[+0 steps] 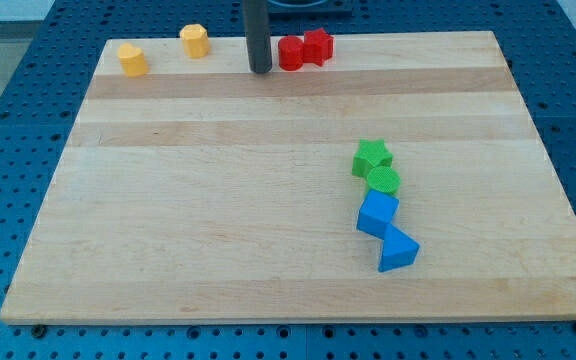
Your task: Push the green star into the red star
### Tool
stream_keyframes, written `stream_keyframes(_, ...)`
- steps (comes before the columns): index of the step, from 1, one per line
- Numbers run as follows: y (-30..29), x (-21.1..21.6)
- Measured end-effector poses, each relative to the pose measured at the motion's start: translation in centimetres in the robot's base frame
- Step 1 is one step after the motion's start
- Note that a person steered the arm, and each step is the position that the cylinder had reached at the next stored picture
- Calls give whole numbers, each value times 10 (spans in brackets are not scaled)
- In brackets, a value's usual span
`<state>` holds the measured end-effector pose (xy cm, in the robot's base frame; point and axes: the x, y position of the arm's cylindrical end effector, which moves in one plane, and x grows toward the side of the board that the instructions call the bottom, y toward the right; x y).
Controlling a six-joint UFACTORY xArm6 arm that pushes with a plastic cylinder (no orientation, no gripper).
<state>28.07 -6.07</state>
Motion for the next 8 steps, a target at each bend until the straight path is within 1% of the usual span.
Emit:
stream_keyframes(1, 36, 38)
stream_keyframes(2, 134, 56)
stream_keyframes(3, 216, 87)
stream_keyframes(4, 230, 141)
stream_keyframes(5, 213, 170)
stream_keyframes(6, 173, 188)
stream_keyframes(7, 121, 166)
stream_keyframes(8, 101, 101)
